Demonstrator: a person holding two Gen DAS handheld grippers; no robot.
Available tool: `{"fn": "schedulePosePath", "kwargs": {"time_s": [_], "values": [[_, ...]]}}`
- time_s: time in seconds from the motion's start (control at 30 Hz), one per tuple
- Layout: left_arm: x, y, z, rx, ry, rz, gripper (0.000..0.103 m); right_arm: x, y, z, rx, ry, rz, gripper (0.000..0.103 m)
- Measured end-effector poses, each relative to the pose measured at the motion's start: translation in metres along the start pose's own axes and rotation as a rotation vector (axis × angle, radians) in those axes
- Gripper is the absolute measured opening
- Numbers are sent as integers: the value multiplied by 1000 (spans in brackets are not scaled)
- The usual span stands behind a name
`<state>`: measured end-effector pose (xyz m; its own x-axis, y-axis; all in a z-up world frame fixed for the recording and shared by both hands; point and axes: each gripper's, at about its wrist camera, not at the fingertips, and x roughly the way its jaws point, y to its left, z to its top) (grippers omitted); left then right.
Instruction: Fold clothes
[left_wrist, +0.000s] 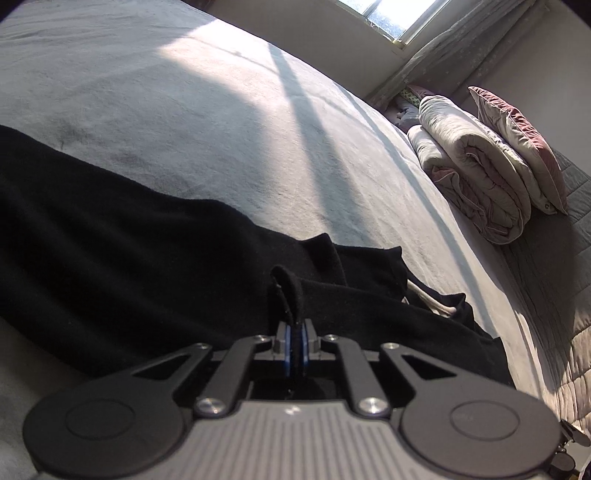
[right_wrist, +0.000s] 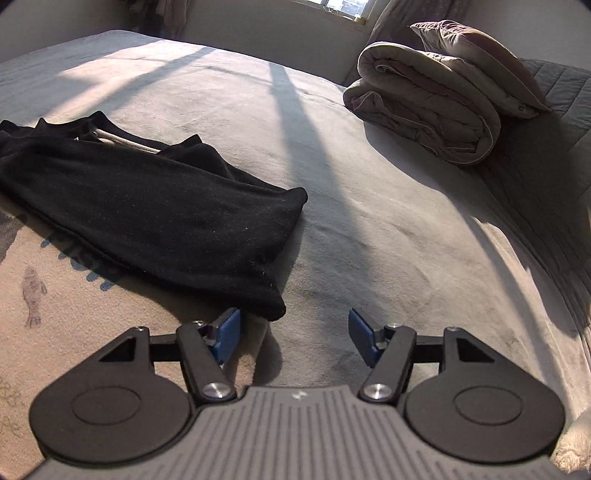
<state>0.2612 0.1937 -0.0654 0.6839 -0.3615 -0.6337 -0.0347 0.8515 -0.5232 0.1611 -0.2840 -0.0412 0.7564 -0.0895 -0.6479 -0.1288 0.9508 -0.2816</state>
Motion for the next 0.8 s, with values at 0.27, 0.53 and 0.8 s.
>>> {"fn": "schedulePosePath", "kwargs": {"time_s": [0.27, 0.53, 0.8], "values": [[-44, 10, 12, -59, -211, 279, 50, -30, 31, 34, 56, -140, 134, 74], [-64, 30, 14, -78, -348, 676, 62, -41, 80, 54, -30, -194, 216, 76], [-65, 55, 11, -173, -410, 703, 60, -31, 109, 60, 23, -214, 281, 76]]}}
